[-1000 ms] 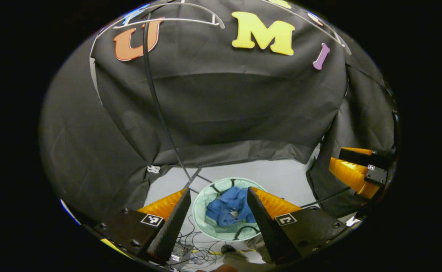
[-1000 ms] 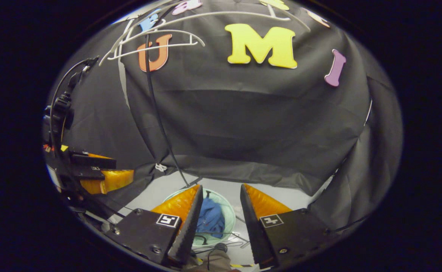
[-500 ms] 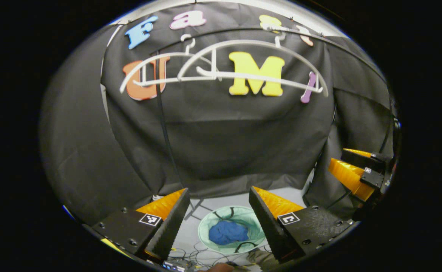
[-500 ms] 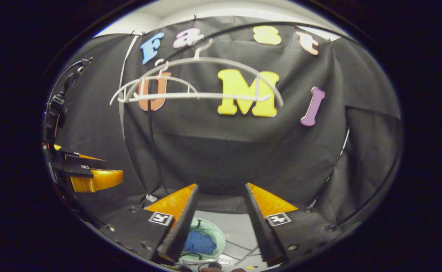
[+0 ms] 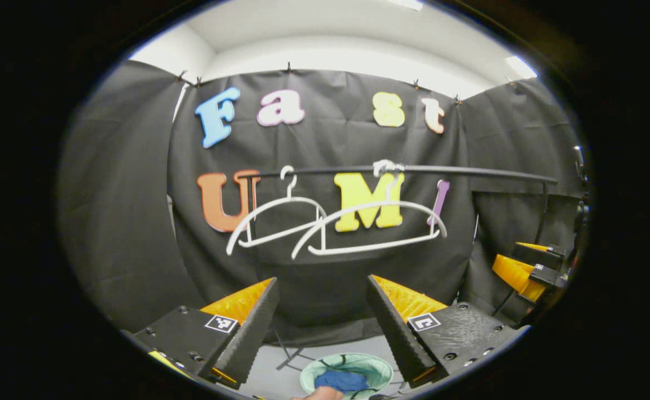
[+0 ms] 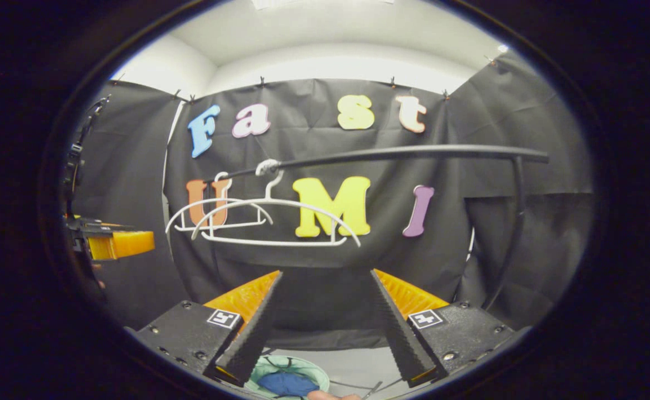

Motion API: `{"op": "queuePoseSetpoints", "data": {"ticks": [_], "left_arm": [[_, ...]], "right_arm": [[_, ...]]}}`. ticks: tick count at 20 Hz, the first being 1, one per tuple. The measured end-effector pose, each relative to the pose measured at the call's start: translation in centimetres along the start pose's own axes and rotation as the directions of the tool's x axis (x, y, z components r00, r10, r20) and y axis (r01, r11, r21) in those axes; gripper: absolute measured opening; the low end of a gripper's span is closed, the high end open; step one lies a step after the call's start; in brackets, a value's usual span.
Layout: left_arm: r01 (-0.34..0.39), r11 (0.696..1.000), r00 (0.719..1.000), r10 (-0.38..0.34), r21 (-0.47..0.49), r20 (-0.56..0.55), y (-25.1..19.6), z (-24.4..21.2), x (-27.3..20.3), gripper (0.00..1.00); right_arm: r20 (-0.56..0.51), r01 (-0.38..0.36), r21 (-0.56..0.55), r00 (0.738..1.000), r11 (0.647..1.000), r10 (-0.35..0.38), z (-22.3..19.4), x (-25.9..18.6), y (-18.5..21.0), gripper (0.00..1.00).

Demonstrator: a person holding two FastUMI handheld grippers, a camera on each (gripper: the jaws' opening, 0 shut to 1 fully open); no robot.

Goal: Grasp the clothes on the hanger with both hands and then place them into the laundry hamper below.

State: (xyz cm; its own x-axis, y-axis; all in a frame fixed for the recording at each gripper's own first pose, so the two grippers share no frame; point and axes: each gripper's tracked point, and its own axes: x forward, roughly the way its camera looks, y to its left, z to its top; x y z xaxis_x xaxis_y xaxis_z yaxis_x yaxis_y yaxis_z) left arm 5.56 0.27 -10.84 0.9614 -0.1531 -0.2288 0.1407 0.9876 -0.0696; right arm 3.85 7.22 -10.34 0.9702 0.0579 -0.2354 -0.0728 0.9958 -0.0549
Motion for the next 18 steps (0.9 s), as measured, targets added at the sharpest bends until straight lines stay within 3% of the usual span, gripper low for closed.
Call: {"op": "queuePoseSetpoints", "data": {"ticks": [5, 12, 18], "left_arm": [[-0.028, 0.999, 0.998, 0.027, 0.025, 0.051, 0.0, 1.9, -1.8, 0.99], [-0.156, 0.988, 0.984, 0.154, 0.019, 0.092, -1.2, 3.1, -6.6, 0.99], [-0.179, 0.983, 0.977, 0.175, 0.028, 0.123, -4.3, 4.0, -8.6, 0.99]], "right_arm": [[0.031, 0.023, -0.015, 0.999, 1.0, -0.023, 1.5, -1.6, -1.3, 0.96], [0.03, -0.11, -0.037, 0.993, 0.993, 0.111, 1.6, -2.6, -2.0, 0.95], [0.048, -0.136, -0.037, 0.989, 0.99, 0.138, 1.4, -4.1, -4.4, 0.95]]}}
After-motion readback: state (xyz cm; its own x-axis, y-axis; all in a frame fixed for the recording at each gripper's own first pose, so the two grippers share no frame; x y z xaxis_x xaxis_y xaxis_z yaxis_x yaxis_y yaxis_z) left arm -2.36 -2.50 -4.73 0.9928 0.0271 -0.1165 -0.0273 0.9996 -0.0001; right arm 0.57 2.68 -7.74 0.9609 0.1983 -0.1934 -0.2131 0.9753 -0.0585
